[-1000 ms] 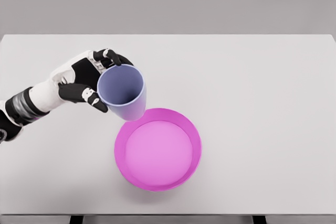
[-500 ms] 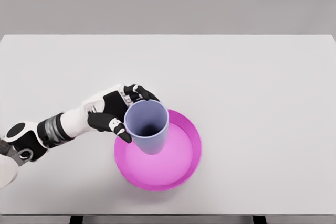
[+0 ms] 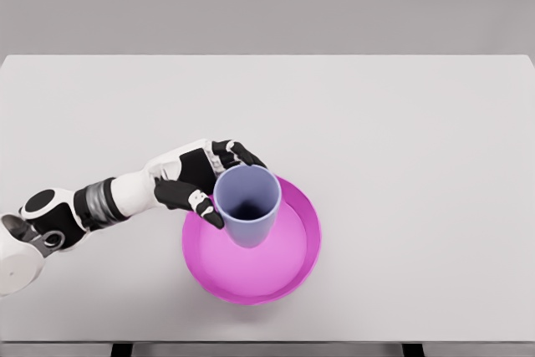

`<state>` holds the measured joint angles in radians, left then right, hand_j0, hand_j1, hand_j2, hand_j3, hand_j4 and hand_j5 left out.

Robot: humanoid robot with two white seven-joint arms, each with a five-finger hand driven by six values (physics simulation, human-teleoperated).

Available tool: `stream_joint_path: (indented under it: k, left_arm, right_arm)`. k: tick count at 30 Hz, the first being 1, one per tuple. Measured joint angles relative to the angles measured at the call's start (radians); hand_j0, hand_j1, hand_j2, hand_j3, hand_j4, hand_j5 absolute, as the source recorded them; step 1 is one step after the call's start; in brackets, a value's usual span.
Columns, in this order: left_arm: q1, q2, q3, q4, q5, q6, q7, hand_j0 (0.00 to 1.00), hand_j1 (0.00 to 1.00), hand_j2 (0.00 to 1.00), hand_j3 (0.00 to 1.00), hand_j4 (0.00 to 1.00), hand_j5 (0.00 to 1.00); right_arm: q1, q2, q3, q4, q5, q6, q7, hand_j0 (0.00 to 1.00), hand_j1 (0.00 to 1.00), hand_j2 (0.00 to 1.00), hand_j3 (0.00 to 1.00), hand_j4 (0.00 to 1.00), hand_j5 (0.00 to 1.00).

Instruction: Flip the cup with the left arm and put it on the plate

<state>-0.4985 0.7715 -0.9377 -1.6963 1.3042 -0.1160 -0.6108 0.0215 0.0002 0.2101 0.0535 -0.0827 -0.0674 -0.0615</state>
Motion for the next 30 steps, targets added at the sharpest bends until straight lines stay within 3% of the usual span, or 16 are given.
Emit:
stream_joint_path:
  k: [7,13,16,30]
  left_arm:
    - [0.009,-0.047,-0.001,0.056,-0.051,0.015,0.000,0.53,0.53,0.53,0.53,0.53,0.53]
    - [0.014,-0.056,-0.002,0.062,-0.065,0.016,0.000,0.56,0.56,0.56,0.56,0.56,0.56]
    - [0.018,-0.056,0.000,0.062,-0.076,0.016,0.000,0.62,0.62,0.62,0.62,0.62,0.62]
    - [0.012,-0.074,0.006,0.084,-0.096,0.019,0.000,0.61,0.61,0.61,0.61,0.61,0.61]
  right_arm:
    - [0.000,0.000,0.000,0.000,0.000,0.000,0.000,1.00,1.00,1.00,1.00,1.00,1.00]
    - [0.000,0.000,0.000,0.000,0.000,0.000,0.000,1.00,1.00,1.00,1.00,1.00,1.00]
    - [0.000,0.000,0.000,0.000,0.000,0.000,0.000,1.00,1.00,1.00,1.00,1.00,1.00]
    - [0.000,0.000,0.000,0.000,0.000,0.000,0.000,1.00,1.00,1.00,1.00,1.00,1.00]
